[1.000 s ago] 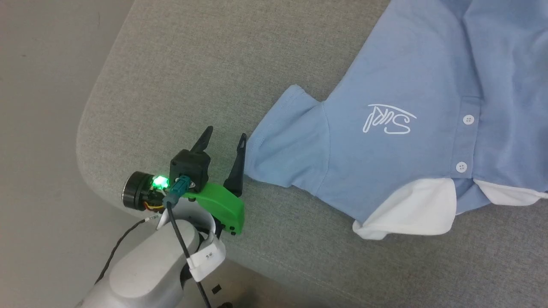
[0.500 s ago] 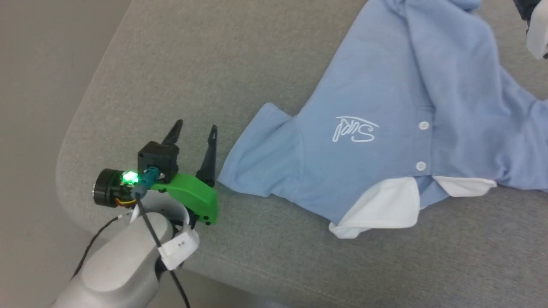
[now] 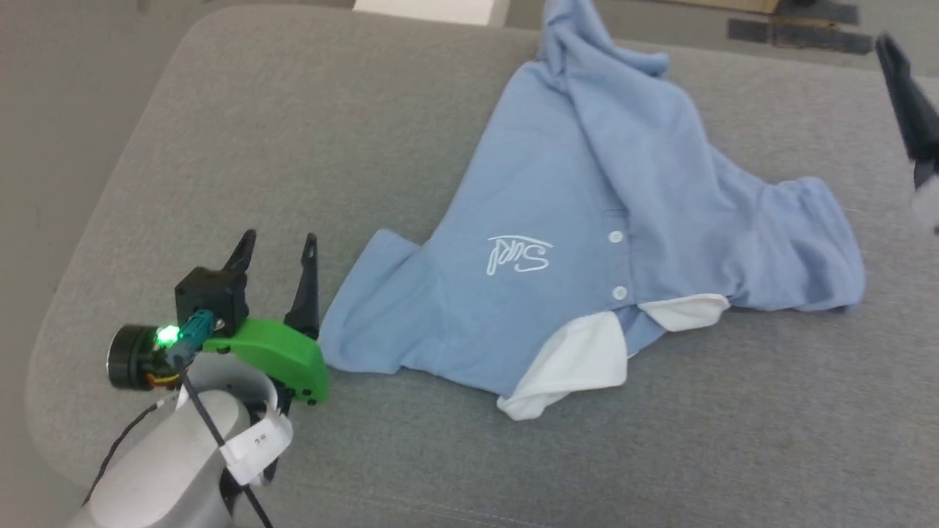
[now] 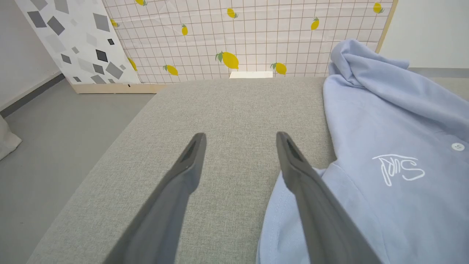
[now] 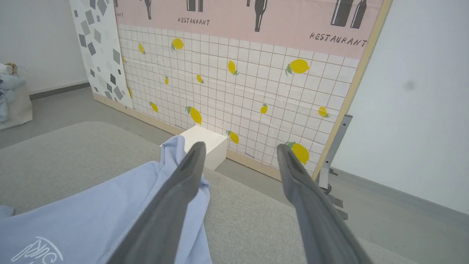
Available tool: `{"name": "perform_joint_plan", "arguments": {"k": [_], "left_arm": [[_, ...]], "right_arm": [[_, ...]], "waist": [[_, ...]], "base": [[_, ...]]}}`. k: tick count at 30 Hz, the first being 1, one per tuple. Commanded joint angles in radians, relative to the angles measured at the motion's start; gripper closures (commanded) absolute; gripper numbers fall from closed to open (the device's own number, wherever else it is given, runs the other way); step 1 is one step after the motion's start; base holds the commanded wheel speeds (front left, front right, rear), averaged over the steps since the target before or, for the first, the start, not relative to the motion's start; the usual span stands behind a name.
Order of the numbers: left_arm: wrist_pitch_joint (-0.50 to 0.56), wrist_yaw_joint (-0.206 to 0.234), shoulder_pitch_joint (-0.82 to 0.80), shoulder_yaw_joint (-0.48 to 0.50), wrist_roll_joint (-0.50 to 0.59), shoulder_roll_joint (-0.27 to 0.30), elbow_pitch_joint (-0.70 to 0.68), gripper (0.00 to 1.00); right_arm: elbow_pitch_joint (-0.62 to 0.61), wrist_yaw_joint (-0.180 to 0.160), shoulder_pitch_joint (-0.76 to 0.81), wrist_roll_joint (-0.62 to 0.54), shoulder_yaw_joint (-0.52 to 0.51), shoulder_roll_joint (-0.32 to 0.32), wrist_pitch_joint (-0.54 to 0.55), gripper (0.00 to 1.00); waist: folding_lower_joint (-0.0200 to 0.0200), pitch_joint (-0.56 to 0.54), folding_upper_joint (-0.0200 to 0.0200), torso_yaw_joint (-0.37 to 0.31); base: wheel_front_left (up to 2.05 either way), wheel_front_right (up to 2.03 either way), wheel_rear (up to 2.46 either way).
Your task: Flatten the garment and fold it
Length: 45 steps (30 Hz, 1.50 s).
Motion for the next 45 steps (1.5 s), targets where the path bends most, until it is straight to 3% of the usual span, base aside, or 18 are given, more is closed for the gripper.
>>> {"name": "perform_joint_plan", "arguments": {"k": [1,5,12,16,20,26,31,38,42,43,44,45], "left_arm": [[-0.003,0.008,0.020,0.006,-0.013,0.012,-0.007,0.00],[-0.007,0.016,0.053,0.012,-0.022,0.029,-0.022,0.00],[-0.008,0.006,0.110,0.005,-0.037,0.053,-0.034,0.00],[0.025,-0.002,0.132,-0.010,-0.053,0.067,-0.033,0.00],[0.087,-0.004,0.131,-0.031,-0.056,0.094,-0.043,0.00],[0.340,-0.002,0.090,-0.080,-0.089,0.178,-0.092,0.00],[0.550,0.026,0.055,-0.099,-0.143,0.229,-0.140,0.00],[0.674,0.072,0.036,-0.120,-0.159,0.247,-0.117,0.00],[0.705,0.069,0.046,-0.128,-0.187,0.231,-0.093,0.00],[0.710,0.064,0.050,-0.132,-0.192,0.228,-0.086,0.16],[0.712,0.059,0.052,-0.135,-0.194,0.226,-0.081,0.84],[0.705,0.053,0.052,-0.134,-0.195,0.223,-0.077,1.00]], "right_arm": [[-0.018,-0.002,0.068,-0.017,-0.048,0.018,-0.014,0.00],[-0.089,-0.002,0.257,-0.087,-0.209,0.084,-0.025,0.00],[-0.288,-0.002,0.579,-0.295,-0.501,0.305,0.003,0.00],[-0.429,-0.002,0.715,-0.408,-0.611,0.455,0.049,0.00],[-0.539,-0.002,0.789,-0.479,-0.656,0.556,0.097,0.00],[-0.642,-0.002,0.801,-0.515,-0.691,0.608,0.147,0.00],[-0.675,-0.002,0.791,-0.525,-0.703,0.623,0.165,0.00],[-0.682,-0.002,0.781,-0.536,-0.693,0.640,0.163,0.00],[-0.678,-0.002,0.773,-0.542,-0.694,0.647,0.161,0.00],[-0.675,-0.002,0.771,-0.544,-0.696,0.648,0.161,0.00],[-0.673,-0.002,0.769,-0.545,-0.698,0.649,0.162,0.00],[-0.669,-0.002,0.768,-0.547,-0.701,0.649,0.164,0.00]], "waist": [[0.0001,-0.057,-0.0001,-0.061],[0.0001,-0.070,-0.0001,-0.083],[0.0001,-0.078,-0.0001,-0.111],[0.0001,-0.073,-0.0001,-0.122],[0.0001,-0.053,-0.0001,-0.136],[0.0001,-0.001,-0.0001,-0.156],[0.0001,0.040,-0.0001,-0.169],[0.0001,0.090,-0.0001,-0.189],[0.0001,0.112,-0.0001,-0.197],[0.0001,0.115,-0.0001,-0.197],[0.0001,0.116,-0.0001,-0.197],[0.0001,0.116,-0.0001,-0.196]], "base": [[0.00,0.00,0.00],[0.00,0.00,0.00],[0.00,0.00,0.00],[0.00,0.00,0.00],[0.00,0.00,0.00],[0.00,0.00,0.00],[0.00,0.00,0.00],[0.00,0.00,0.00],[0.00,0.00,0.00],[0.00,0.00,0.00],[0.00,0.00,0.00],[0.00,0.00,0.00]]}}
